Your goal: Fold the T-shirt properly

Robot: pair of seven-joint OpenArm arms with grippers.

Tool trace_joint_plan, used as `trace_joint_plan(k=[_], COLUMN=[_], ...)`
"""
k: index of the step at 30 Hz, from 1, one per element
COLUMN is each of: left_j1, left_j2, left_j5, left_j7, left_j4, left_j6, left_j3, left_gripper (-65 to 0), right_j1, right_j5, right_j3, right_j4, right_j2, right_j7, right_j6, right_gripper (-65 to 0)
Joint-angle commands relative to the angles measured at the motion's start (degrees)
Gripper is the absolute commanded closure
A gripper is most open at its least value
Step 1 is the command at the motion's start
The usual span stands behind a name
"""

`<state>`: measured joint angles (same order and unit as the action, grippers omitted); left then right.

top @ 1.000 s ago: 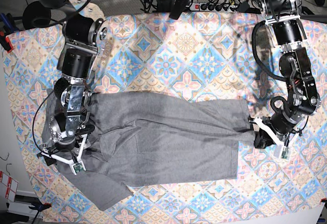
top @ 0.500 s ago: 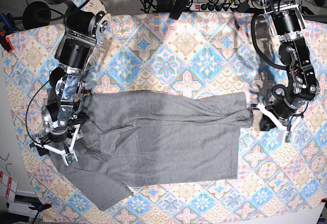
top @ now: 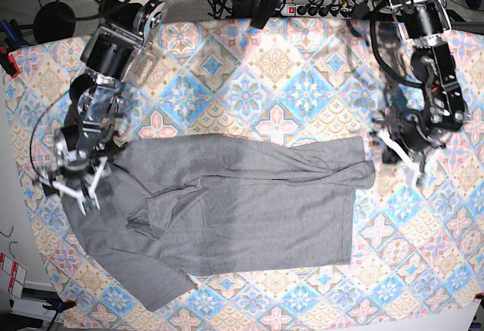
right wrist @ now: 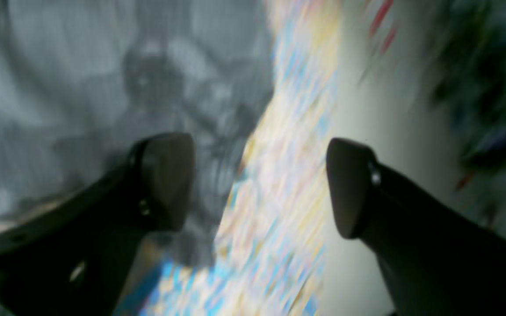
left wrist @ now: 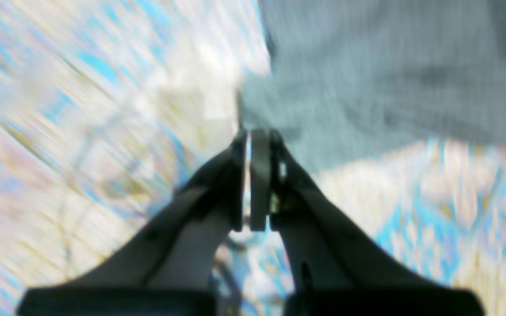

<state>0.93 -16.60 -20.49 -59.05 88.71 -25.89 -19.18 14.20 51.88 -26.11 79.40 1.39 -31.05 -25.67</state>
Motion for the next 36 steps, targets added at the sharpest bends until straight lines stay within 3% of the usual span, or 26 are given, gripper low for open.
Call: trace_joint_plan(k=[1, 4, 9, 15, 23, 25, 29, 36], left_j1=[-0.8, -0.4, -0.7, -0.5, -0.4, -0.4, -0.6, -2.6], left_j2=[-1.6, -2.0, -1.9, -2.3, -2.0, -2.0, -2.0, -1.9], left_j5=[0.5, 5.8, 10.5, 10.5, 10.5, 10.5, 10.4, 10.1], left_j7=[1.3, 0.8, -0.3, -0.2, -0.3, -0.3, -0.3, -0.3], left_j4=[0.8, 0.8, 0.8, 0.8, 0.8, 0.8, 0.8, 0.8], left_j6=[0.3, 0.4, 0.0, 0.0, 0.0, 0.0, 0.0, -0.1], left_j3=[1.1, 3.4, 3.4, 3.3, 3.3, 3.3, 3.3, 3.5], left_gripper=[-2.3, -2.4, -2.4, -2.4, -2.4, -2.4, -2.4, -2.4], right_j1=[2.4, 2.6, 6.5, 10.8, 11.2, 10.0, 9.7, 9.8], right_j5=[0.1, 0.1, -3.8, -4.6, -4.6, -4.8, -10.7, -19.0], right_j3=[-1.8, -7.1, -13.8, -19.2, -20.2, -20.2, -21.8, -22.9], right_j4=[1.4, 1.7, 2.0, 2.7, 2.1, 2.1, 2.1, 0.8], right_j2=[-0.2, 0.2, -0.2, -1.0, -1.0, -0.6, -1.0, -3.5], right_j7=[1.5, -1.5, -8.4, -17.4, -18.1, -18.1, -21.2, -29.0], right_j6=[1.3, -2.2, -14.2, -14.3, -14.3, -14.3, -14.3, -14.3], right_gripper=[-46.7, -46.8, -46.8, -46.8, -47.1, -49.7, -55.2, -55.4])
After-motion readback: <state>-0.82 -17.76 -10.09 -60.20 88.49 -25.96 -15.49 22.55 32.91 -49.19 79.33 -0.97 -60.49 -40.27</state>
